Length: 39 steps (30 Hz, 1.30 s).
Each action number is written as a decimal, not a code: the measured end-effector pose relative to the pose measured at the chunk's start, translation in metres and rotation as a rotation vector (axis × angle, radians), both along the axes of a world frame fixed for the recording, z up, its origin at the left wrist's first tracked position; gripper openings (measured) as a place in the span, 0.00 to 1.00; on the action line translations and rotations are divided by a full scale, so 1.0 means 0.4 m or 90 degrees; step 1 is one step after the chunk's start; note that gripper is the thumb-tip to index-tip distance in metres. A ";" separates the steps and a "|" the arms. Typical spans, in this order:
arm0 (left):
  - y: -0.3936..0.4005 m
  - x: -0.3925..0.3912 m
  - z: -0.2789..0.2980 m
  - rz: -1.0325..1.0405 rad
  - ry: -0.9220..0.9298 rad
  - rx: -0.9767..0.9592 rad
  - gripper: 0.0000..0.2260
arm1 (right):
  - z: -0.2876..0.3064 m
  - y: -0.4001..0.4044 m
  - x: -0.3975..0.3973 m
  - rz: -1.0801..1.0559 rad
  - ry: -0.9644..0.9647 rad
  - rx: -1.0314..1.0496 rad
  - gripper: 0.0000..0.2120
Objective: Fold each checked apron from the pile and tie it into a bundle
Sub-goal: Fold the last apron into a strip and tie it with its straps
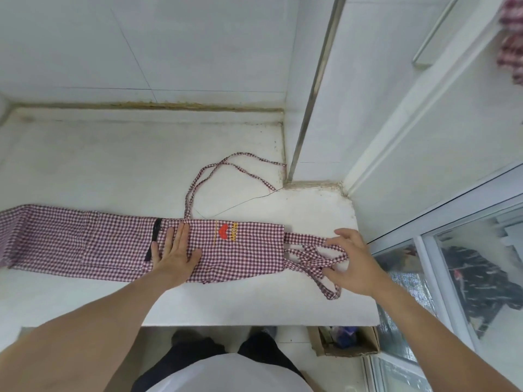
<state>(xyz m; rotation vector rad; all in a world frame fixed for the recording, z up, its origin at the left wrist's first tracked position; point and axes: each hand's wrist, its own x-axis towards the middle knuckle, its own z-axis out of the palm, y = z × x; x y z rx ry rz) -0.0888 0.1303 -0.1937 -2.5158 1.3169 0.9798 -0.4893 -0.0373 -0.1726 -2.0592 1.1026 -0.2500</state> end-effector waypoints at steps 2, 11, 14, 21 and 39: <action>-0.004 -0.004 -0.002 0.003 0.000 0.001 0.33 | 0.000 0.016 0.004 0.060 0.050 -0.076 0.24; -0.011 0.008 0.002 0.003 0.012 0.023 0.33 | 0.006 -0.006 -0.026 0.111 0.129 -0.233 0.12; -0.012 0.010 0.001 0.006 0.009 0.029 0.34 | 0.023 -0.051 -0.049 0.072 0.066 -0.228 0.12; -0.010 0.005 0.005 0.008 0.015 0.030 0.33 | 0.056 -0.037 0.018 -0.126 -0.156 -0.201 0.15; -0.014 -0.013 0.018 -0.027 0.029 0.034 0.34 | 0.110 -0.085 -0.050 0.263 0.345 -0.219 0.11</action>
